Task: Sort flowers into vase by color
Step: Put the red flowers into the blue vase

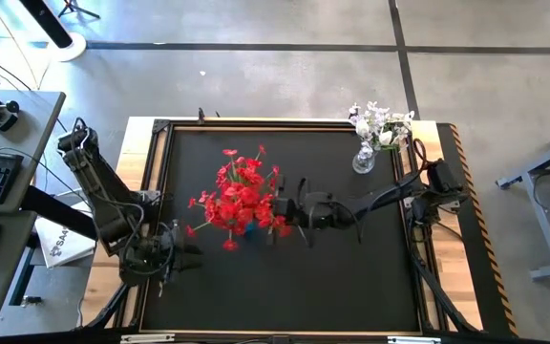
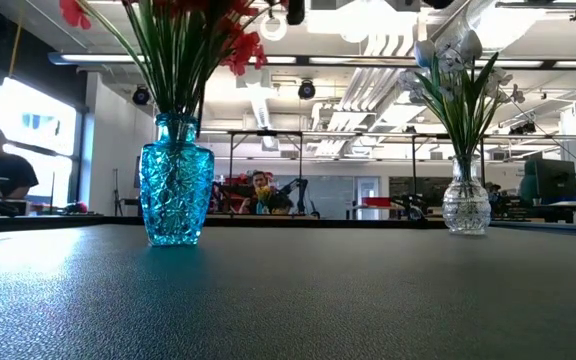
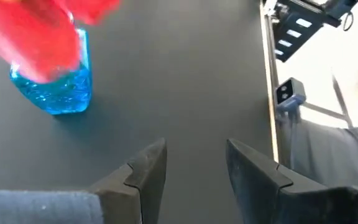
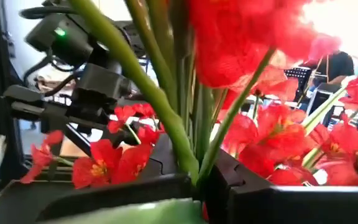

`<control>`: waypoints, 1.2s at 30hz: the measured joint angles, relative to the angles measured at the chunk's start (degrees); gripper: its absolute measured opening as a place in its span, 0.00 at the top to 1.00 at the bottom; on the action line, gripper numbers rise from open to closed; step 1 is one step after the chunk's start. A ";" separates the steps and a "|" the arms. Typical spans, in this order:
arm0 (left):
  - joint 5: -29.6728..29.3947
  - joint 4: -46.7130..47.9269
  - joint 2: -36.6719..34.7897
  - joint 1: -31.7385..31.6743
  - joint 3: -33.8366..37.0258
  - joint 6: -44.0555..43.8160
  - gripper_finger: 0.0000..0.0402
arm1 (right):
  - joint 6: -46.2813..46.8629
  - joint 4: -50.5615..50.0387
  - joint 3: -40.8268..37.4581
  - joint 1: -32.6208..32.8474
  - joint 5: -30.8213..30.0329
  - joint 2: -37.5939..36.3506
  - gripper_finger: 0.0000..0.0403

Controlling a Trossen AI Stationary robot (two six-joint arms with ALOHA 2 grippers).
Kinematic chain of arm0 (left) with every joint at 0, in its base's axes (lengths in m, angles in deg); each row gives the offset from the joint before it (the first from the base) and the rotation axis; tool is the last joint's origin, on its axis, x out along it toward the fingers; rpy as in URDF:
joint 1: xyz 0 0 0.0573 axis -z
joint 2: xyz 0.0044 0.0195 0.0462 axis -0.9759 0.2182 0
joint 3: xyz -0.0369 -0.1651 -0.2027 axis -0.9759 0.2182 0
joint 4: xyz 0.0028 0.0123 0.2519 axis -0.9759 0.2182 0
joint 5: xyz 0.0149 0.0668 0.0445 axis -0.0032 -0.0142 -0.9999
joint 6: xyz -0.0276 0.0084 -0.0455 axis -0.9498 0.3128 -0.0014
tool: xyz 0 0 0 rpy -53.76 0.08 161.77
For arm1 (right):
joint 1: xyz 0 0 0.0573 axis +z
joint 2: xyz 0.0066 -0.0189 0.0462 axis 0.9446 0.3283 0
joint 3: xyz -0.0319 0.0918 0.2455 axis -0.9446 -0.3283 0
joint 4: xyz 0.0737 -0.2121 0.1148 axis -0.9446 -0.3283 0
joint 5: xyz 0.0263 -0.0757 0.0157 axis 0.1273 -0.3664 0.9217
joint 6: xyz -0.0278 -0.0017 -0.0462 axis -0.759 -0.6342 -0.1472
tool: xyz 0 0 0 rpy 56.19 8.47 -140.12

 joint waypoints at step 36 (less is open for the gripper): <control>2.07 -2.08 7.66 1.38 2.74 -4.99 0.62 | -3.21 6.34 2.58 1.46 -9.26 8.51 1.00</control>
